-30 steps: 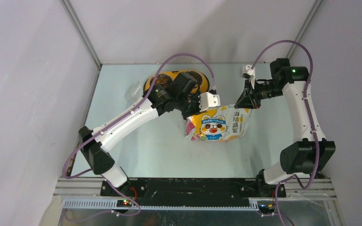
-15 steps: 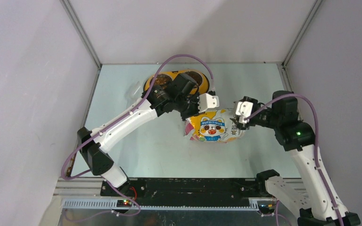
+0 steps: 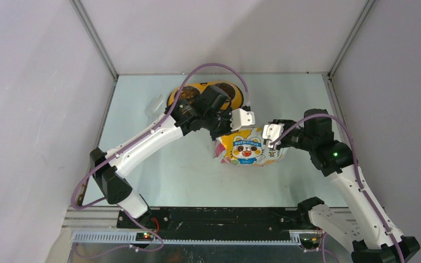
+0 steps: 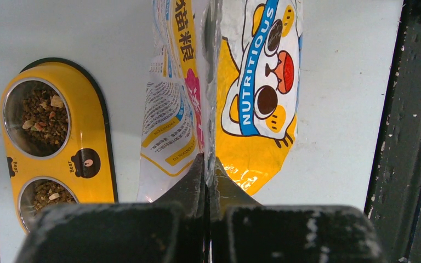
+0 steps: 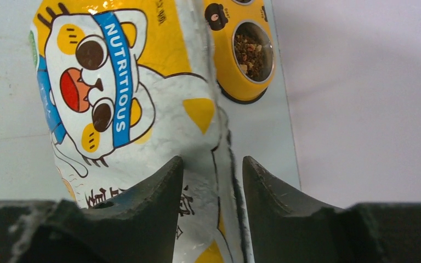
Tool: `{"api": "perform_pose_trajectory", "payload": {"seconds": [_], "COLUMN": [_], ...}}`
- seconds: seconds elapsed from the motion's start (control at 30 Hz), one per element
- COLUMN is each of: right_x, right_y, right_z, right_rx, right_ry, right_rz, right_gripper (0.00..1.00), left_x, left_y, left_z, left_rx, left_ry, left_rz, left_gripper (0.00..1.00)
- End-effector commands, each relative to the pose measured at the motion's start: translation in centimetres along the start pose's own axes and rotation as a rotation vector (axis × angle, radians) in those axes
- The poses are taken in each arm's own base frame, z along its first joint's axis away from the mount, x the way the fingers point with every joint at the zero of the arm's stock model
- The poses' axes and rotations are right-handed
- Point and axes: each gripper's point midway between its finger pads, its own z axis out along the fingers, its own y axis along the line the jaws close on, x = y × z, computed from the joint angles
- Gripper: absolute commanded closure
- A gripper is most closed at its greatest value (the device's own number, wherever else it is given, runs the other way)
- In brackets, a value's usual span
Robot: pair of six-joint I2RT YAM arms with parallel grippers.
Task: Serve the pet food
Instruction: Close the pet food bag at the center of the board.
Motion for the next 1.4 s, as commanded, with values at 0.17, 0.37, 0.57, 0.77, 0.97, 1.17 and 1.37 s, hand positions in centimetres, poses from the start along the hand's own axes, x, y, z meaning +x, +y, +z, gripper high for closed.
{"api": "perform_pose_trajectory", "payload": {"seconds": [0.17, 0.37, 0.57, 0.77, 0.97, 1.17, 1.37], "right_x": [0.8, 0.1, -3.6, -7.0, -8.4, -6.6, -2.9], "right_y": [-0.6, -2.4, -1.3, -3.0, -3.2, -3.7, -3.0], "right_z": [0.4, 0.1, -0.9, -3.8, -3.7, -2.7, -2.3], "right_rx": [0.05, 0.128, -0.055, -0.215, -0.378, -0.346, -0.202], "right_ry": [0.06, 0.059, -0.097, -0.258, -0.316, -0.237, -0.075], "right_rz": [-0.081, -0.033, 0.122, 0.402, 0.556, 0.58, 0.464], "right_gripper": [0.7, 0.96, 1.0, 1.0, 1.0, 1.0, 0.65], "left_x": [-1.5, -1.5, -1.5, -1.6, -1.9, -1.9, -1.6], "left_y": [1.3, 1.3, 1.3, 1.5, 1.3, 0.9, 0.5], "left_z": [-2.9, -2.8, -3.0, -3.9, -4.8, -5.6, -5.3], "left_rx": [-0.071, -0.068, -0.07, -0.092, -0.092, -0.083, -0.067], "left_ry": [-0.049, -0.047, -0.046, -0.049, -0.06, -0.066, -0.057], "left_rz": [0.017, 0.016, 0.02, 0.043, 0.066, 0.087, 0.09], "left_gripper": [1.0, 1.0, 1.0, 1.0, 1.0, 1.0, 1.0]}}
